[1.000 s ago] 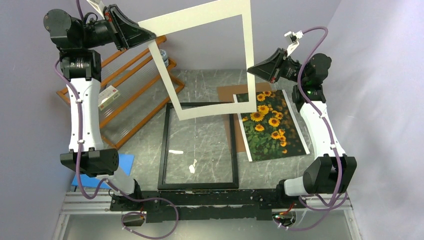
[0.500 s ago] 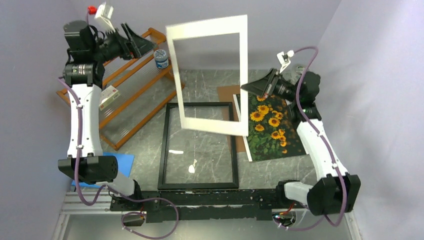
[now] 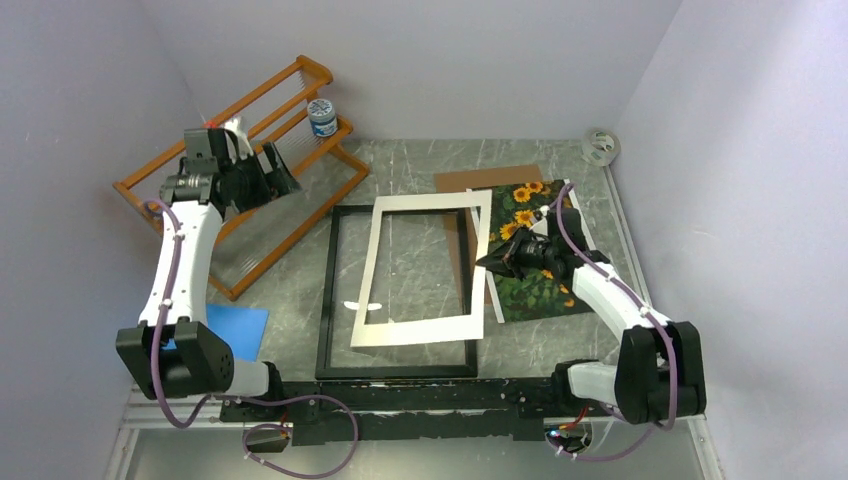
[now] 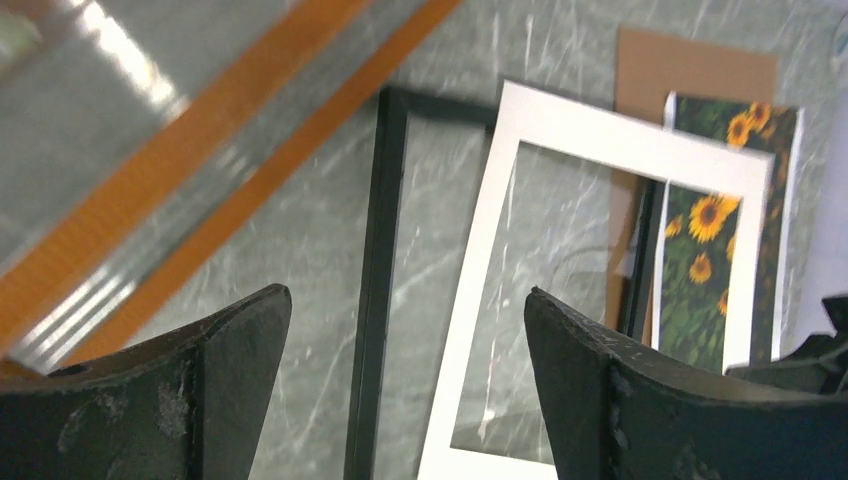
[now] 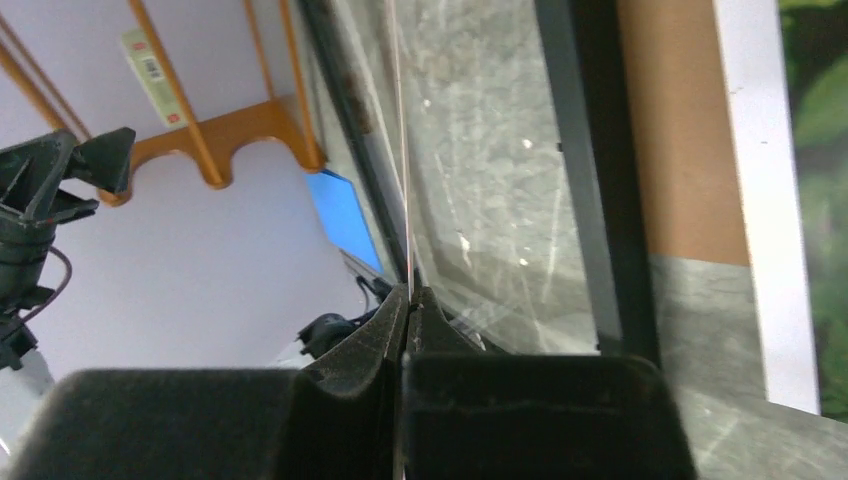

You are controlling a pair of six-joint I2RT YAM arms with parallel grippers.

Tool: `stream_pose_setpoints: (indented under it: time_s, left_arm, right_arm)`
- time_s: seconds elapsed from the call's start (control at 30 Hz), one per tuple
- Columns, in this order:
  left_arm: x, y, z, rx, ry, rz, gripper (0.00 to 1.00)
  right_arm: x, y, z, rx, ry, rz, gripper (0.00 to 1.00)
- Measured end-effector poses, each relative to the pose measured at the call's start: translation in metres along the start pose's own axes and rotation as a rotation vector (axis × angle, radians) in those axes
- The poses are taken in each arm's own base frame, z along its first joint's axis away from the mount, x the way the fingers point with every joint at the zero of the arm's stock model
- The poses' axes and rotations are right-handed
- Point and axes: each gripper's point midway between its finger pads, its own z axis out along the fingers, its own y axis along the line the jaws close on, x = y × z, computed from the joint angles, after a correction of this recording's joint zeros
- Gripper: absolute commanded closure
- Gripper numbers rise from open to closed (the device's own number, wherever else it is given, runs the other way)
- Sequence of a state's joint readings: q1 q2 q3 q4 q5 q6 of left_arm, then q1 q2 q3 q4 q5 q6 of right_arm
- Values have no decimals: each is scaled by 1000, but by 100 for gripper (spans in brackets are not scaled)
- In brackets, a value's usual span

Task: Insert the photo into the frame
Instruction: Place the photo frame item in the photo frame.

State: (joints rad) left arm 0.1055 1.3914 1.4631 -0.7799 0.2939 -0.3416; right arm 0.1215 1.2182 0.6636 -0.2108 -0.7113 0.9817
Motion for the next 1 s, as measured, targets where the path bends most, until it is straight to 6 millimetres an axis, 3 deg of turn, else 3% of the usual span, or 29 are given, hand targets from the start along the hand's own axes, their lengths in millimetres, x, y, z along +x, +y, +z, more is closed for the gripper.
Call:
stream_pose_setpoints:
  time_s: [0.2, 0.47, 0.63, 1.0]
  left_arm:
    - [68, 18, 14, -3, 138, -64, 14]
    - [133, 31, 39, 14, 287, -151, 15]
    - [150, 38, 52, 8, 323, -172, 16]
    - [169, 40, 71, 34, 378, -216, 17]
  right_arm:
    - [7, -23, 4, 79, 35, -50, 100]
    - [25, -38, 10, 130, 106, -139, 100]
    - [31, -52, 22, 178, 144, -147, 100]
    - [28, -50, 49, 185, 99, -222, 100]
